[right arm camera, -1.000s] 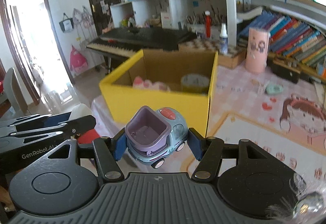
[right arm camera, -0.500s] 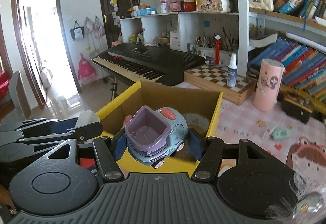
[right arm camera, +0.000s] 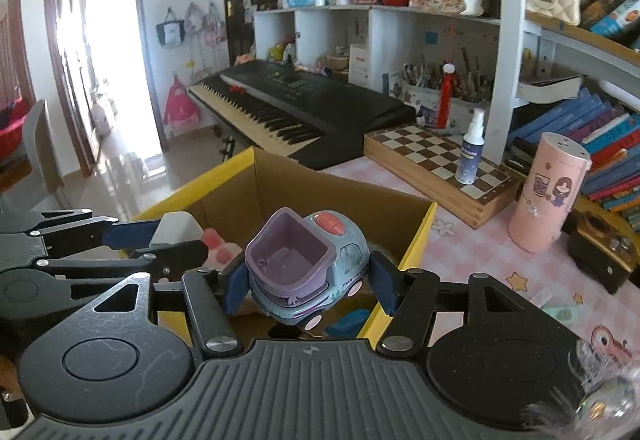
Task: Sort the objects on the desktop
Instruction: 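Lower both items into the yellow box and open both tools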
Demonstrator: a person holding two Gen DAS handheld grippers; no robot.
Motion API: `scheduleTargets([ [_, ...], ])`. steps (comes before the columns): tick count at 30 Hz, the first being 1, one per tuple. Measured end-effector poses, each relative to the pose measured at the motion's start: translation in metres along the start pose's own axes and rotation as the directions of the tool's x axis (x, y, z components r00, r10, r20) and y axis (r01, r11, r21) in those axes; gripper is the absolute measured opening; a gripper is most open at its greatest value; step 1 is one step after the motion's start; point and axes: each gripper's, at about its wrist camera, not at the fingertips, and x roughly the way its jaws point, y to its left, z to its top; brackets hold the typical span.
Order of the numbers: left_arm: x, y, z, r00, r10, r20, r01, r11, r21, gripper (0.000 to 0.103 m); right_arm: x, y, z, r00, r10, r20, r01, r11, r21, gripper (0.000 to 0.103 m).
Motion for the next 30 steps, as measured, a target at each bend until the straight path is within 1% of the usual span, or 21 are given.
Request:
scheduleTargets([
  [7,0.021,-0.011,-0.005,0.997,0.024,-0.073,-0.021,0.999,0.045,0.034,0.032,-0.009,0.003,0.997,0.03,-0.068,-0.037,0.994,-0.103,0.059],
  [11,0.031,-0.014,-0.007,0.992,0.044,-0.117,-0.037,0.997,0.062,0.034,0.052,-0.012,0.004,0.991,0.06,-0.123,-0.082,0.981,-0.177,0.059],
  [15,0.037,-0.011,-0.008,0.988,0.05,-0.144,-0.047,0.999,0.027,0.034,0.07,-0.019,0.006,0.979,0.097,-0.177,-0.133,0.97,-0.205,0.059],
  [19,0.043,-0.013,-0.007,0.985,0.063,-0.162,-0.059,0.998,0.031,0.034,0.083,-0.023,0.007,0.97,0.107,-0.216,-0.158,0.959,-0.235,0.059],
  [25,0.055,-0.015,-0.005,0.976,0.083,-0.2,-0.078,0.996,0.036,0.034,0.095,-0.021,0.008,0.965,0.108,-0.238,-0.183,0.929,-0.321,0.059],
  [30,0.06,-0.016,-0.005,0.972,0.1,-0.214,-0.093,0.995,0.039,0.034,0.11,-0.02,0.007,0.954,0.111,-0.277,-0.214,0.902,-0.375,0.059],
])
